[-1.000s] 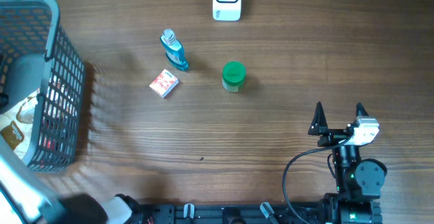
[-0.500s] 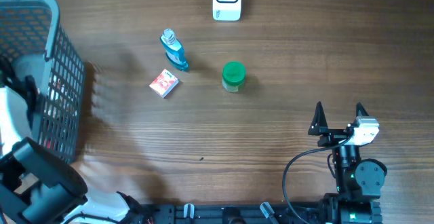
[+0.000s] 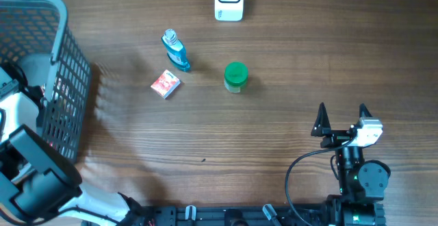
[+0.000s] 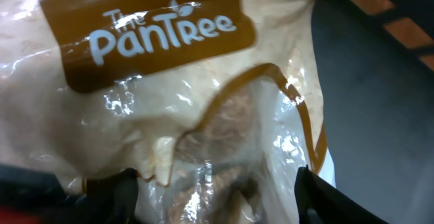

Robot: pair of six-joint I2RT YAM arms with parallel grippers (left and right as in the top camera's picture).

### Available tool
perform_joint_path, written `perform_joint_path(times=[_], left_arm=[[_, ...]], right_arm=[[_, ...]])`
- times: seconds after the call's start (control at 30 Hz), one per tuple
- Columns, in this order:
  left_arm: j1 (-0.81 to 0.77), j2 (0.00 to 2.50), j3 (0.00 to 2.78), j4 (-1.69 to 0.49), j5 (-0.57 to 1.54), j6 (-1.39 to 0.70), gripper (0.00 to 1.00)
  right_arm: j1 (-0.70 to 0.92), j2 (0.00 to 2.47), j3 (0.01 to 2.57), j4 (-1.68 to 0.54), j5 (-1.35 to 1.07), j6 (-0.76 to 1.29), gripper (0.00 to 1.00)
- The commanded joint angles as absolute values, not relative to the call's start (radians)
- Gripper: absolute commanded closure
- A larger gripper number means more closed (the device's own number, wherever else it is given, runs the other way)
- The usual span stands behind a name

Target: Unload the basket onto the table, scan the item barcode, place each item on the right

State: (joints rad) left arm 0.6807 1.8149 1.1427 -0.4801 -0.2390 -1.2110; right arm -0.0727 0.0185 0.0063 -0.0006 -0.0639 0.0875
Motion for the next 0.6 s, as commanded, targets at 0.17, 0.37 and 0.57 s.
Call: perform_joint_path(times=[0.17, 0.37, 0.57], left_arm=[[0.681, 1.917, 1.121, -0.451, -0.247, -1.22, 0.96], [0.681, 1.858, 1.129, -0.452, -0.147, -1.208, 0.96], [0.68, 1.698, 1.133, -0.472, -0.021, -1.11, 0.96]], right_arm=[[-0.071, 0.017, 0.005, 0.002, -0.073, 0.079, 0.0], [-0.071, 0.017, 0.005, 0.002, -0.073, 0.079, 0.0], [-0.071, 0.017, 0.005, 0.002, -0.073, 0.078, 0.0]])
